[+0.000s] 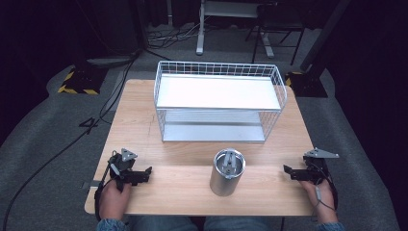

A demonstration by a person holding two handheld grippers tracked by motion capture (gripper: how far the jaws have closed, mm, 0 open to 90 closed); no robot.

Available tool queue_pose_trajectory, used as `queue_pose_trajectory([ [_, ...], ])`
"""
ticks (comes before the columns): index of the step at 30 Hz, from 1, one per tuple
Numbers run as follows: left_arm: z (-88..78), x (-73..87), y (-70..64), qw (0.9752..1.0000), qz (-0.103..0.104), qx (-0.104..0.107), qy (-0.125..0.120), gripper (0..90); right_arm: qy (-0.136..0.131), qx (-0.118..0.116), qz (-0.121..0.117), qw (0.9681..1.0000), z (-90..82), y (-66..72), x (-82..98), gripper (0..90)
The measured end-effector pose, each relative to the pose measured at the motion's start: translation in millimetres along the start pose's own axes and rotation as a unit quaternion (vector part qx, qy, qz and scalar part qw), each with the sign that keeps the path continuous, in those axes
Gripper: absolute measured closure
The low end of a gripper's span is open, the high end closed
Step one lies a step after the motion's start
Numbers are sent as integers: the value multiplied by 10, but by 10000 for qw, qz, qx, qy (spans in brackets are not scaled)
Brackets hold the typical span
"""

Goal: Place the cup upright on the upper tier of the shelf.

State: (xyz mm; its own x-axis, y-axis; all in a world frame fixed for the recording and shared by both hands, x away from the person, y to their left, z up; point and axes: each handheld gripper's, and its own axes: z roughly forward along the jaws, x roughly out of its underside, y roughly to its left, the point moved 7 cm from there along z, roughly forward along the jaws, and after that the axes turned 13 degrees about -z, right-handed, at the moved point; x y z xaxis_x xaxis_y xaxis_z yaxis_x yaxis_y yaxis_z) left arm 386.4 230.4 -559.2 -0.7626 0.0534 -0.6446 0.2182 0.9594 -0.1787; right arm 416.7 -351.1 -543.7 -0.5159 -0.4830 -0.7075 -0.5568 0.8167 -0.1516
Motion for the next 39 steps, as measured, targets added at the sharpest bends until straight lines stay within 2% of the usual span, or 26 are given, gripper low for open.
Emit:
queue_pose_trajectory([
  [4,3,-2,1,10000,4,8,-3,0,-195,-24,-78,9998,-144,57,-107,19],
  [5,4,-4,1,10000,3,8,-5,0,-283,-139,-90,9995,-209,95,-150,19],
  [8,3,-3,2,10000,6,6,-3,0,-395,-263,-43,9989,-273,131,-199,19],
  [10,3,-3,1,10000,4,8,-5,0,-604,-441,-50,9972,-379,189,-302,19],
  [19,3,-3,0,10000,2,10,-4,0,-973,-591,-288,9931,-626,324,-546,19],
  [25,3,-3,1,10000,4,10,-3,1,-1074,-745,-315,9909,-736,434,-647,19],
  [29,4,-3,1,10000,3,9,-5,0,-1157,-865,-429,9886,-791,541,-737,15],
  [39,3,-3,2,10000,5,6,-2,0,-1304,-1285,-833,9796,-823,908,-968,4],
])
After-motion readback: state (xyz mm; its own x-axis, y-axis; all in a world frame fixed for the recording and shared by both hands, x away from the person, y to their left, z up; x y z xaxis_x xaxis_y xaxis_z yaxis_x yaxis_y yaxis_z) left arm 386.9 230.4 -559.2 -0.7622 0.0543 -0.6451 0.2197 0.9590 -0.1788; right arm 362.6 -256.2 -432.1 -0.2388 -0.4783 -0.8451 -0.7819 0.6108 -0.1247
